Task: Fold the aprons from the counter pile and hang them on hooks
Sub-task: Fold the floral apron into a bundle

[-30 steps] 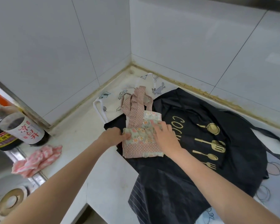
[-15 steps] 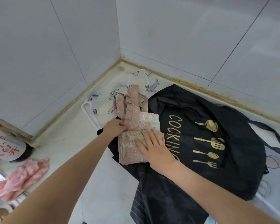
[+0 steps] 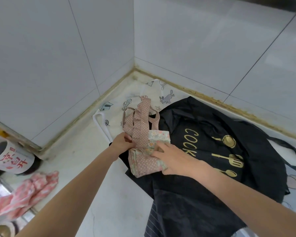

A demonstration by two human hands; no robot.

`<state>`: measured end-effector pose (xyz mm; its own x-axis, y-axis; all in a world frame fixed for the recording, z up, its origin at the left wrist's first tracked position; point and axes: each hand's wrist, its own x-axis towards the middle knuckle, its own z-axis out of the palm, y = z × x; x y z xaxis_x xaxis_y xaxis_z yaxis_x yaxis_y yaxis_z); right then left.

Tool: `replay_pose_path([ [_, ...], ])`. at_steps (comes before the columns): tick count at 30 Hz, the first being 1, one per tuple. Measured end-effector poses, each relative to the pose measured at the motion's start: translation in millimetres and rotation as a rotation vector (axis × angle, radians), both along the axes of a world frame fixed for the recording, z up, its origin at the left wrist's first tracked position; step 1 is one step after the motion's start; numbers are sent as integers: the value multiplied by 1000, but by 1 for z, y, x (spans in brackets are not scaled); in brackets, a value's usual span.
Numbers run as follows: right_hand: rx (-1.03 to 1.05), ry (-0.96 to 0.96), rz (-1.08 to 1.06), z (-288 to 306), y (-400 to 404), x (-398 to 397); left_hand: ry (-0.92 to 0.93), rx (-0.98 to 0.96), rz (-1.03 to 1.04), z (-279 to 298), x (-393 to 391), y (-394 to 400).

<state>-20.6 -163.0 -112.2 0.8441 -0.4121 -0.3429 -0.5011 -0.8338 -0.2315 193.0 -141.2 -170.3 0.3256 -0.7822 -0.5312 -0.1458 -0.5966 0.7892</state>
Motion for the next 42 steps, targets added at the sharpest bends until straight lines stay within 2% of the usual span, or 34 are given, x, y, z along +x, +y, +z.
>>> replay_pose_path([
  [3,191,-18,-53,15,-20,10,139,-39,18,4,1,-7],
  [5,239,41,-46,22,-35,20,236,-36,9,9,0,-14],
  [10,448,245,-170,42,-77,37,277,79,-27,9,1,-23],
  [14,591,374,-291,28,-98,48,566,144,-38,20,12,-22],
  [17,536,354,-361,14,-109,53,557,160,-149,29,20,-21],
  [20,351,298,-333,5,-111,57,409,124,-171,33,19,-25],
  [23,128,210,-288,10,-108,55,154,39,-175,39,17,-42],
  [26,-140,-25,-146,25,-118,54,-505,-145,-336,50,21,-62],
  [27,-272,-12,-53,26,-124,54,-674,-235,-414,54,20,-66],
  [28,-402,44,52,24,-130,54,-759,-296,-521,58,17,-70],
  [30,-590,181,229,15,-134,57,-746,-279,-766,63,6,-76],
  [32,-658,264,298,3,-131,62,-691,-162,-933,59,-6,-79],
  [34,-538,253,220,2,-128,65,-746,-103,-1032,55,-15,-80],
  [35,-396,208,101,6,-130,67,-770,-101,-1055,55,-16,-80],
  [37,22,157,-194,18,-133,67,-729,-101,-1090,59,-19,-80],
  [39,321,57,-390,26,-136,64,-726,-93,-1121,65,-22,-79],
  [42,673,5,-693,51,-139,56,-1011,-174,-1134,70,-33,-71],
])
